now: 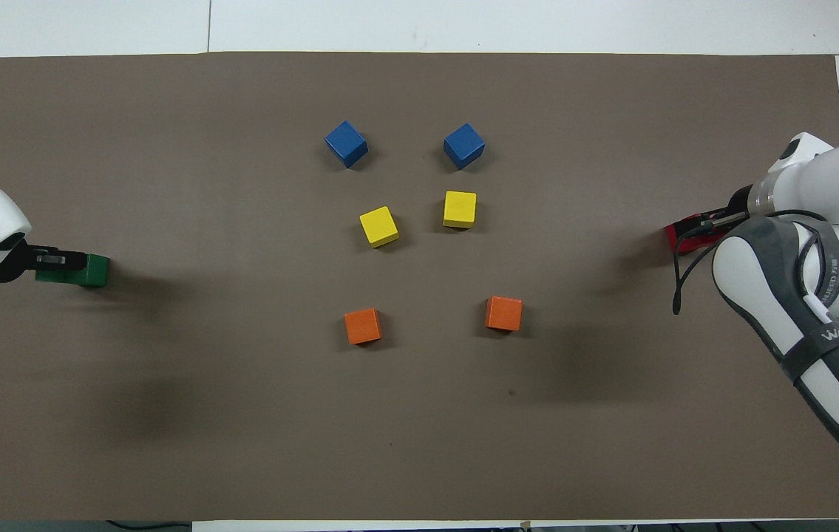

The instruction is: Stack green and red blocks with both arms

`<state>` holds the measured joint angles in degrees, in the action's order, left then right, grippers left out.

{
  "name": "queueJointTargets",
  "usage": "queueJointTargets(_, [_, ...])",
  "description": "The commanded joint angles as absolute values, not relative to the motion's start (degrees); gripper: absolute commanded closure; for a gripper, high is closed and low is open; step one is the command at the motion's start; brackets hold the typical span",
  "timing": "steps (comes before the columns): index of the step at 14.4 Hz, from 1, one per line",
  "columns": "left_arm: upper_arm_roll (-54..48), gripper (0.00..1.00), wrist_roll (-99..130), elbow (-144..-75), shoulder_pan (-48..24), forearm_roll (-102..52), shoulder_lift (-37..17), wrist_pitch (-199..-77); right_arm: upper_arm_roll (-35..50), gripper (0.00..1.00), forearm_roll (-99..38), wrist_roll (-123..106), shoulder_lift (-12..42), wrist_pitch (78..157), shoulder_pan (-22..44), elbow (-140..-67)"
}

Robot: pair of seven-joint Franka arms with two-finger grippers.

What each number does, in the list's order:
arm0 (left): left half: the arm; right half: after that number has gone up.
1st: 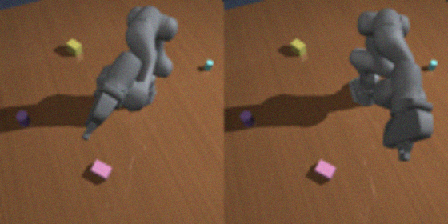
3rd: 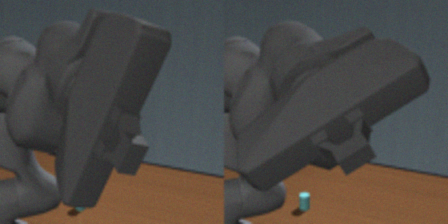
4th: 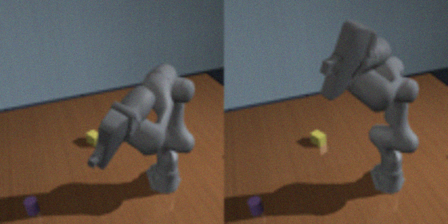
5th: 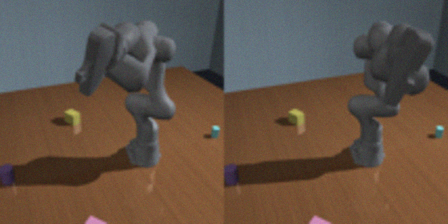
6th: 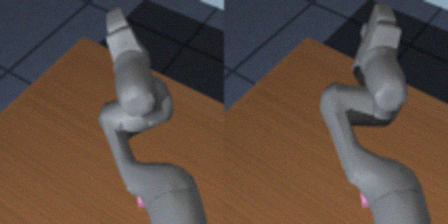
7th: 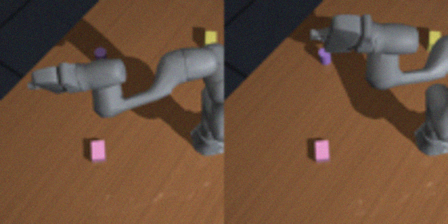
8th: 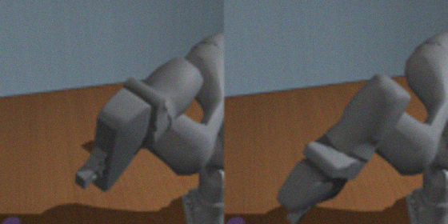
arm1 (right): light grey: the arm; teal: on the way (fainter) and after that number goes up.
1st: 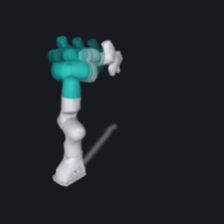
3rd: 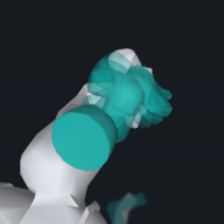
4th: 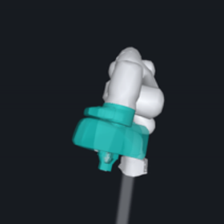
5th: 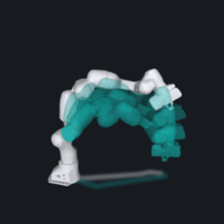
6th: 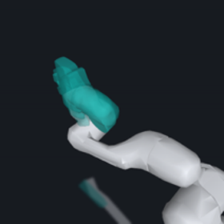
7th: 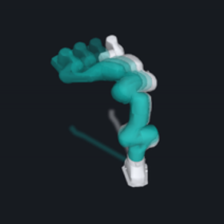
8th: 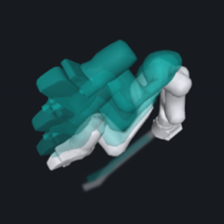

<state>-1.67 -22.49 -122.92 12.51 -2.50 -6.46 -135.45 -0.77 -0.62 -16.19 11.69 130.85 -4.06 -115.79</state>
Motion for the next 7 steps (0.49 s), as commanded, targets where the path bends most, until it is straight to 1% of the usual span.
queueJointTargets(1, [-1.85, 0.0, -23.38, -124.28, 13.18, -1.49, -6.15, -136.94, -0.44, 0.0, -0.7, -16.44, 10.37, 131.31, -4.31, -116.55])
queueJointTargets(4, [-1.85, 0.0, -23.55, -123.93, 13.1, -1.49, -6.24, -136.5, -0.26, 0.0, -1.41, -13.63, 10.02, 129.91, -4.13, -114.27])
queueJointTargets(7, [-1.93, 0.0, -23.47, -119.72, 13.1, -1.49, -6.68, -130.63, 0.61, 0.0, -1.41, -8.81, 8.71, 121.5, -3.26, -109.7])
